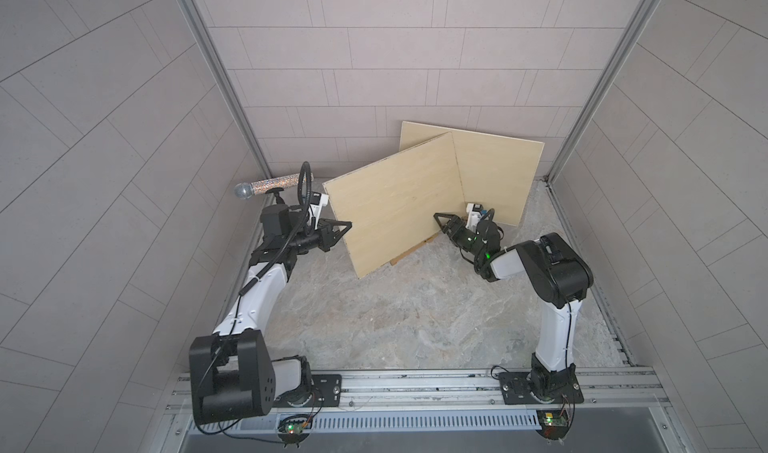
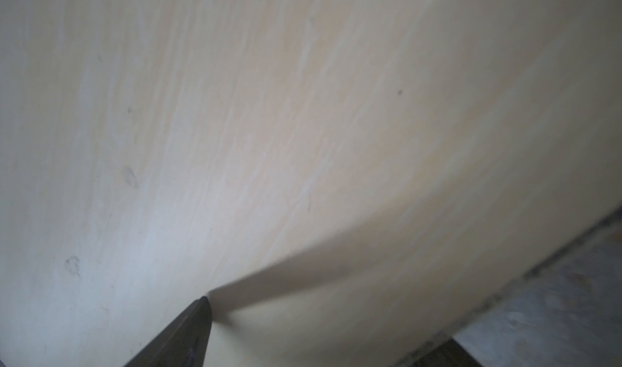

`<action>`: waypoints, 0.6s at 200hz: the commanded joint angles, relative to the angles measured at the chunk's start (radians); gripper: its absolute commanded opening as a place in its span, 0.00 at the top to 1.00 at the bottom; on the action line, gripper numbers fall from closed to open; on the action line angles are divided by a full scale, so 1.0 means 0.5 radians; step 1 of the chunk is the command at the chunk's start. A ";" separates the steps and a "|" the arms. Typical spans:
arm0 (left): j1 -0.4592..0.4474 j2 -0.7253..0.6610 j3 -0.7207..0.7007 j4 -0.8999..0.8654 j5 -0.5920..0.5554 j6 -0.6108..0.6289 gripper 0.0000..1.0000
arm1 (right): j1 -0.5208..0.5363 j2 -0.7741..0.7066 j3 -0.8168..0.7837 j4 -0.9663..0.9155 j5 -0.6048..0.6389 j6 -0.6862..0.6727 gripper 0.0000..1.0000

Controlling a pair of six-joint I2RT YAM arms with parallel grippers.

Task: Disassemble the easel
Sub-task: Pick up the drawing board from the easel, then place the drawing board at the center of the board.

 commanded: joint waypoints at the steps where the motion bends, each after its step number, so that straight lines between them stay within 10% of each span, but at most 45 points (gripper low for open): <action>1: -0.016 -0.086 -0.053 -0.038 -0.165 0.141 1.00 | 0.026 -0.238 0.007 0.323 -0.012 -0.042 0.11; 120: -0.242 -0.508 -0.379 -0.292 -0.298 0.038 1.00 | 0.028 -0.557 -0.773 0.464 -0.067 0.024 0.11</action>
